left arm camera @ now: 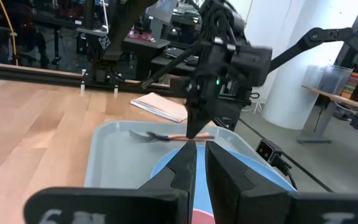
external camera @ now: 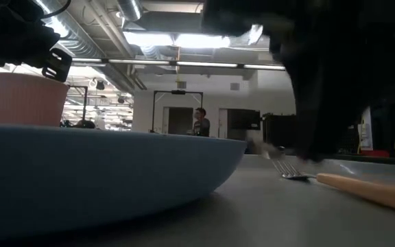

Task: Pick and place plate/cup/fork/spoon on tray
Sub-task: Put the black spoon to the right of the blue plate on the gray serving tray

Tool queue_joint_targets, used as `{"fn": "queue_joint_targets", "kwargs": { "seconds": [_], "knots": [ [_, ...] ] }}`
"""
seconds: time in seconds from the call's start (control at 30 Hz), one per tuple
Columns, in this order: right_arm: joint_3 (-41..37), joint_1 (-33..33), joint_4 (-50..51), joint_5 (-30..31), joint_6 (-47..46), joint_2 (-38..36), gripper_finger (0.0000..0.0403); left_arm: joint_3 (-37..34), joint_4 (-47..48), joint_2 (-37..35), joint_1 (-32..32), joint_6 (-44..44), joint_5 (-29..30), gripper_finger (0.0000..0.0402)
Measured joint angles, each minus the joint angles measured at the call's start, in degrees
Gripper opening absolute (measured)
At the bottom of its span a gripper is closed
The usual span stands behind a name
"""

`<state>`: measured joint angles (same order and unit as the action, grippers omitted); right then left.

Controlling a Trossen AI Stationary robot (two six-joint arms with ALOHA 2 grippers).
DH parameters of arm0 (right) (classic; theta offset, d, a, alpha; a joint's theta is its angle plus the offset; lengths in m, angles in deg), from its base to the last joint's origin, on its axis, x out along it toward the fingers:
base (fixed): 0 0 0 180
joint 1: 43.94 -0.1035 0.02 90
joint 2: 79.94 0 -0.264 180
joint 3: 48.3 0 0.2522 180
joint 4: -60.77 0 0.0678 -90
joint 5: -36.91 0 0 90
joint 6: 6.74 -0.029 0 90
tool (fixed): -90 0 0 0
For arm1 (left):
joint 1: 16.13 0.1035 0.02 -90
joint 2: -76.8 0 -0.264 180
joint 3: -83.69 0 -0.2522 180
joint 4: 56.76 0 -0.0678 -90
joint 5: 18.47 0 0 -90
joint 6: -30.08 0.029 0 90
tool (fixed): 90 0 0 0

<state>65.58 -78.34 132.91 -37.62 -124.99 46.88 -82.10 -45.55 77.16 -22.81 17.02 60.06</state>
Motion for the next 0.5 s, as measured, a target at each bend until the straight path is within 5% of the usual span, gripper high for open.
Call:
{"fn": "queue_joint_targets", "kwargs": {
  "seconds": [0.5],
  "knots": [
    [0.0, 0.1, -1.0, -0.1, 0.0, 1.1, 0.0018, 0.0, 0.0, 0.0, 0.0, 0.1, 0.0, 0.0027]
  ]
}}
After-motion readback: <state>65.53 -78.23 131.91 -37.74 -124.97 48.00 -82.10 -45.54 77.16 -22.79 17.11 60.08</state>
